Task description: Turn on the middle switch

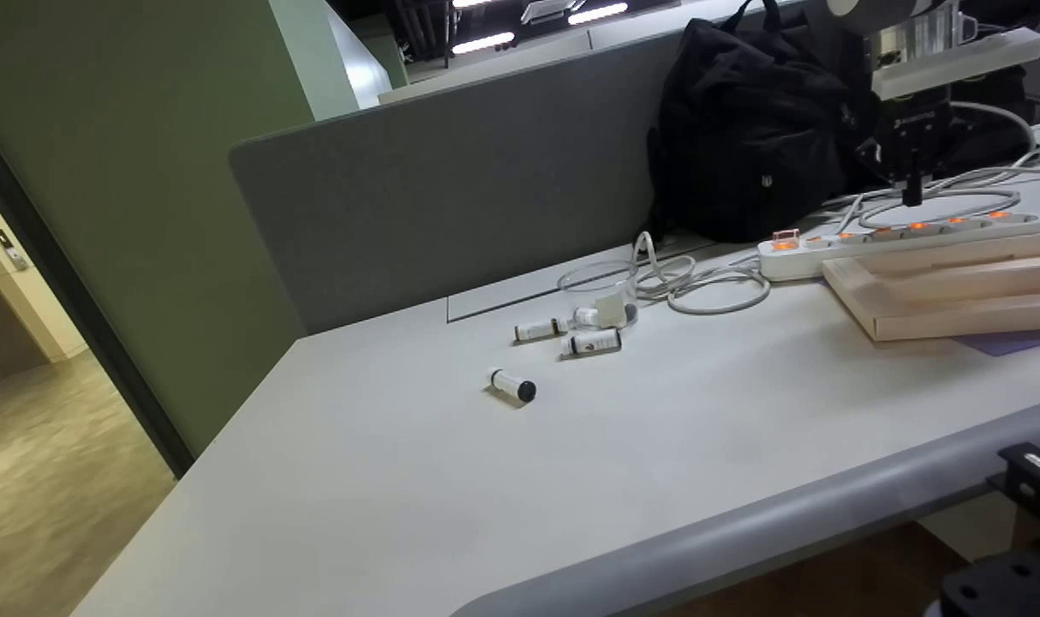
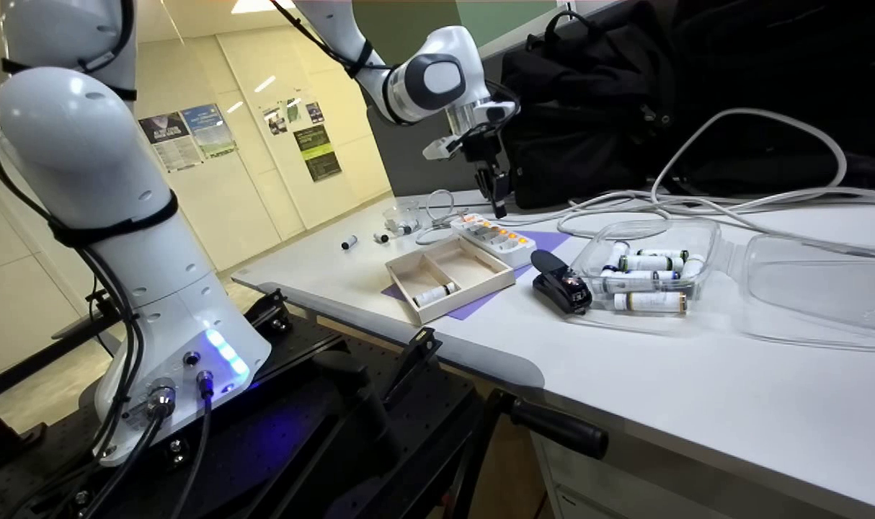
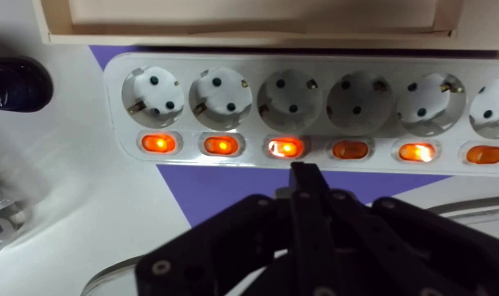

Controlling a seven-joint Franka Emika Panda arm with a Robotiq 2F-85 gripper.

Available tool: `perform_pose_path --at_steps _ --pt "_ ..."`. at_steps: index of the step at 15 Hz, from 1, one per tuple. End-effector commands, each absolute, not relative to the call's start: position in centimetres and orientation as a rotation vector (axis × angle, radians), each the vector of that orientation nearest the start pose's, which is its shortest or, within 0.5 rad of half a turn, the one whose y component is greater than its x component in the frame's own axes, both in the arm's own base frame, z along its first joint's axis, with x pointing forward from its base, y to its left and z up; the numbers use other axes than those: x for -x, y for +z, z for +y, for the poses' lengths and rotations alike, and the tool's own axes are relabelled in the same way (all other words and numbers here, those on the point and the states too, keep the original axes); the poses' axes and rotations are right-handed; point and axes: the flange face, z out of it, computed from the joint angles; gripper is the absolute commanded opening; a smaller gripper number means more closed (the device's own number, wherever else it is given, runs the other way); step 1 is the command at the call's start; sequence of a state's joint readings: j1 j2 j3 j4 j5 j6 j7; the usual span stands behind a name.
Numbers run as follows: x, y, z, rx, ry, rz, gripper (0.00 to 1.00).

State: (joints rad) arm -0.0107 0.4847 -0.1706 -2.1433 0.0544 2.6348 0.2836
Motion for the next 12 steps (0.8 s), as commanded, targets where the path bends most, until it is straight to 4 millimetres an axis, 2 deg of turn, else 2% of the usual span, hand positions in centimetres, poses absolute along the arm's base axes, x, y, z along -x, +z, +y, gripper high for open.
perform_pose_path --at_steps 1,5,12 --pt "-57.9 17.1 -9.8 3.117 -0.028 0.834 0.00" --pt "-58.7 16.2 -8.9 3.115 0.030 0.832 0.00" --pt "-59.1 15.3 -8.5 3.123 0.122 0.839 0.00"
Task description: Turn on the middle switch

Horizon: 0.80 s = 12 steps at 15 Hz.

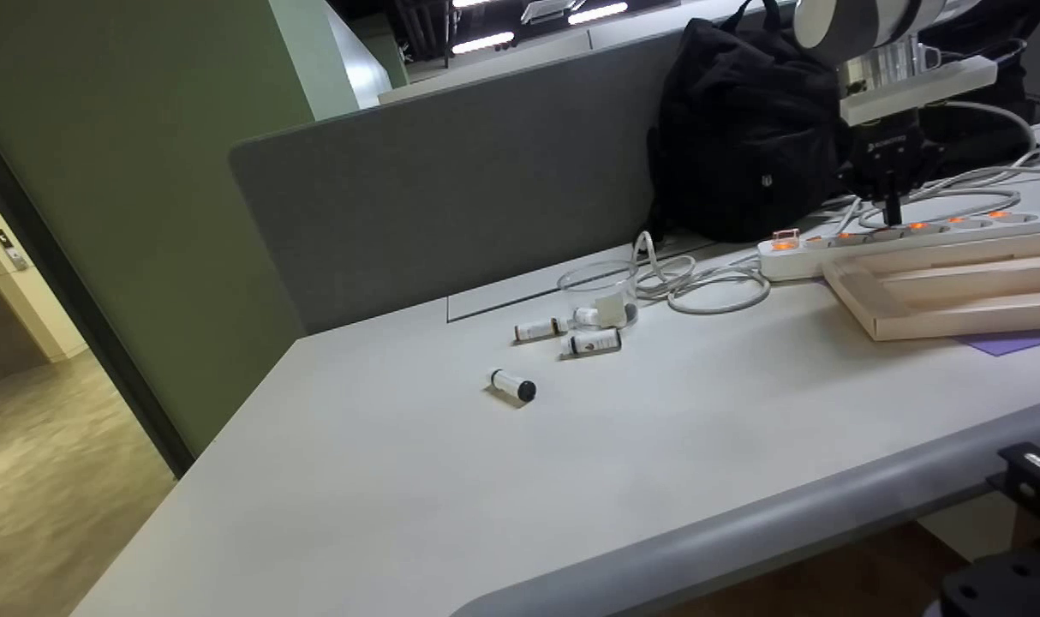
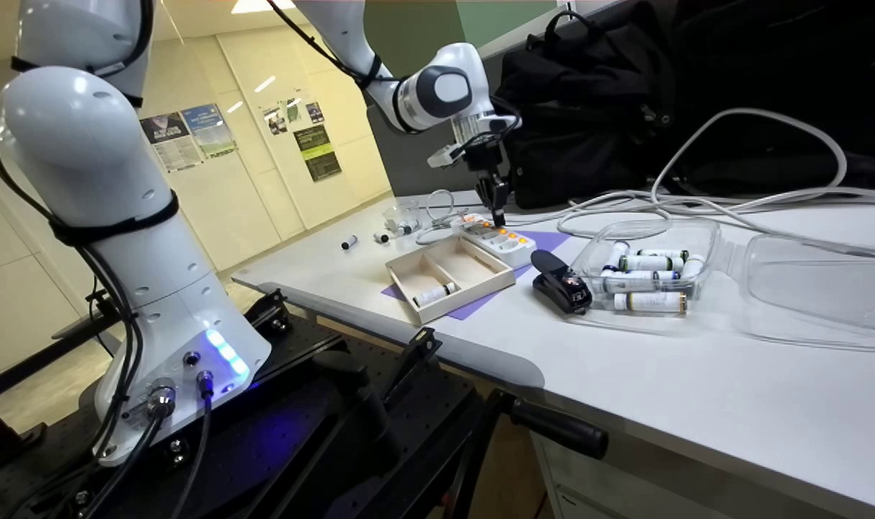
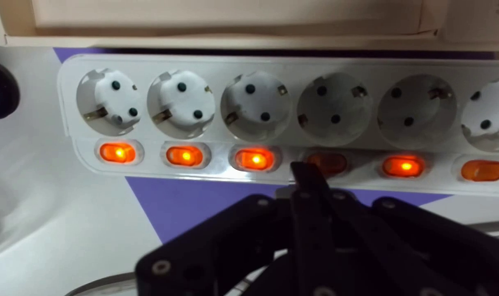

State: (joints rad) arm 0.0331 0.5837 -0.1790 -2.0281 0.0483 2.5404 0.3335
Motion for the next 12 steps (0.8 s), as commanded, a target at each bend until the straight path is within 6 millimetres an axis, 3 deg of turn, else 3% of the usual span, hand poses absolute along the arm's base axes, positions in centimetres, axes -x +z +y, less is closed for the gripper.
perform_pose_path --at_steps 1,12 --pt "-59.2 15.2 -8.4 3.131 0.126 0.833 0.00" --pt "-58.5 13.7 -6.2 3.332 0.159 0.617 0.00"
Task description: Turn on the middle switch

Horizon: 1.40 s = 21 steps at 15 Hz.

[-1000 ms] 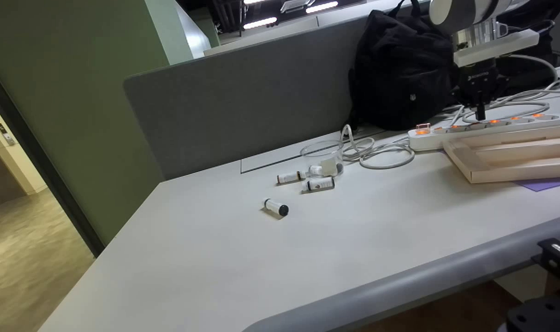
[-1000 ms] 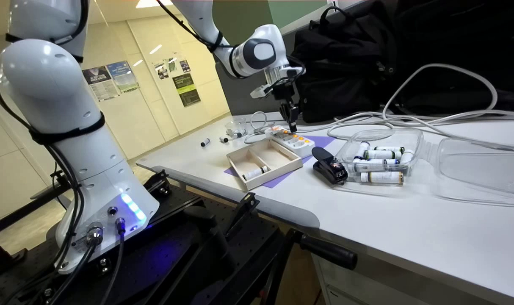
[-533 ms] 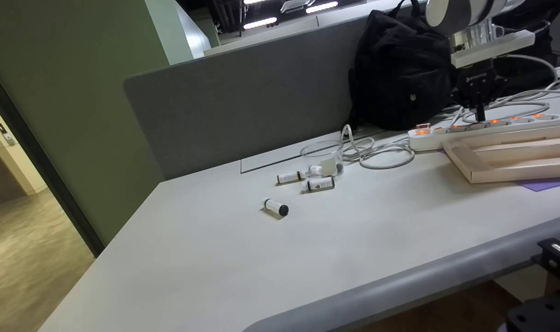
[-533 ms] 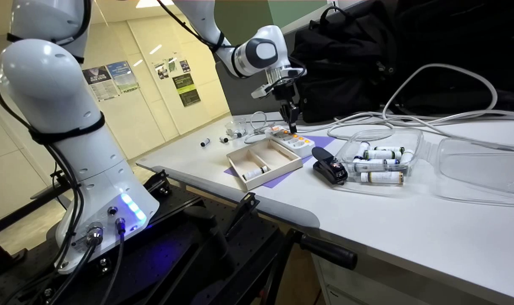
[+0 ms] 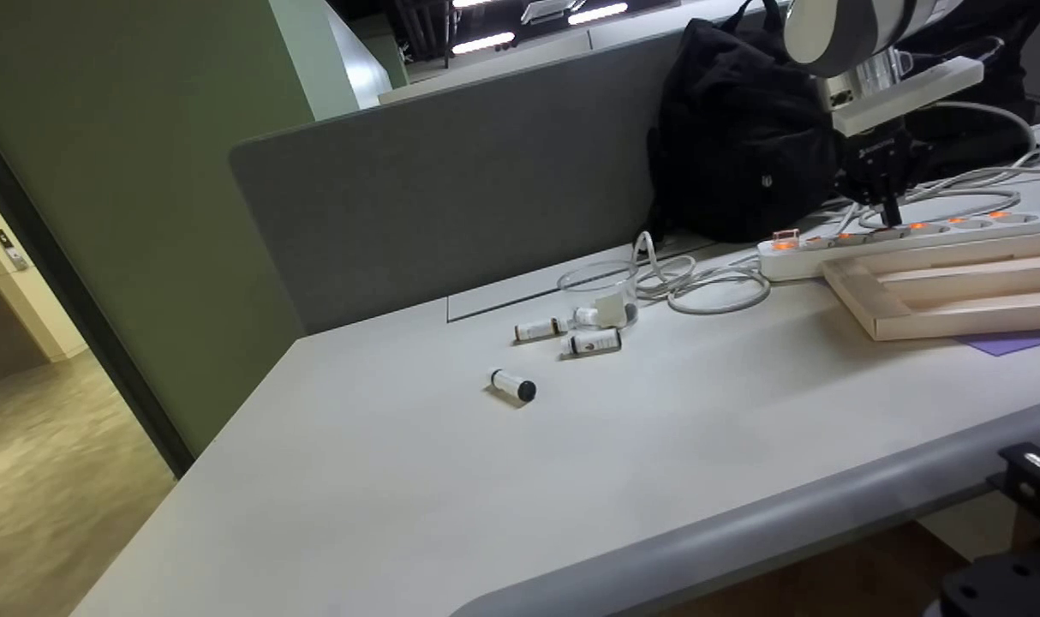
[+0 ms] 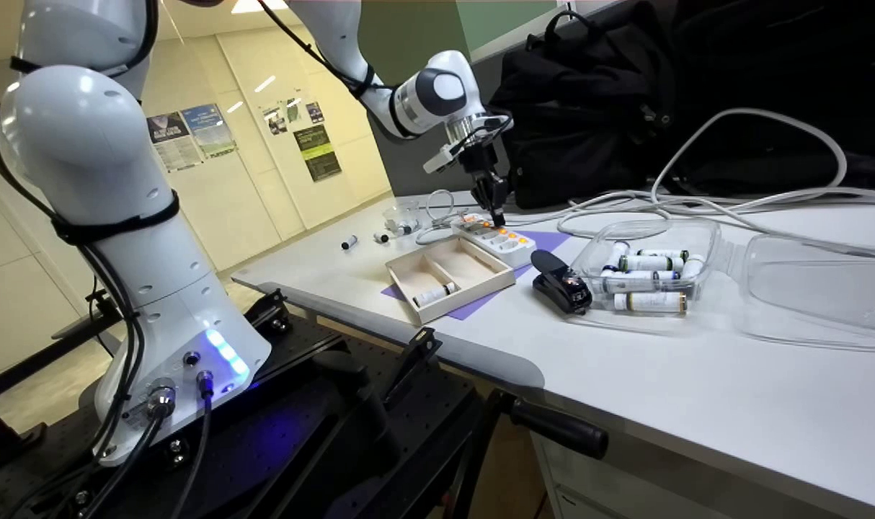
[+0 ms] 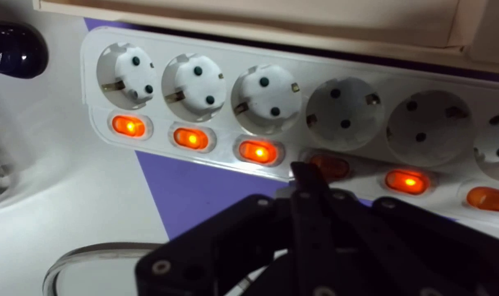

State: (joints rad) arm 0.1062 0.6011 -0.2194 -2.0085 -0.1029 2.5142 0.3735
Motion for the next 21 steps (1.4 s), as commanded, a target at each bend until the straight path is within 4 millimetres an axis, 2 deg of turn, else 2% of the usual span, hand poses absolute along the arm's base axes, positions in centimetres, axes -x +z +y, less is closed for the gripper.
perform_pose_path --at_steps 1,6,9,11,12,13,15,17,18,20,21 --pt "-58.4 13.6 -6.1 3.342 0.164 0.602 0.00" --pt "-57.9 13.3 -6.6 3.354 0.250 0.580 0.00" --pt "-58.6 15.2 -6.7 3.315 0.244 0.594 0.00" --pt "-59.1 18.1 -7.0 3.310 0.206 0.580 0.00" --pt "-59.4 20.3 -7.3 3.322 0.185 0.557 0.26" --pt "-59.5 22.4 -7.4 3.308 0.147 0.543 0.26" --pt "-59.7 26.9 -7.8 3.285 0.085 0.512 0.39" --pt "-59.2 31.1 -8.1 3.241 0.103 0.446 0.54" --pt "-60.1 27.3 -7.8 3.283 0.090 0.487 0.35" --pt "-59.6 31.0 -8.2 3.257 0.084 0.454 0.49" --pt "-59.4 31.7 -8.3 3.253 0.079 0.449 0.53"
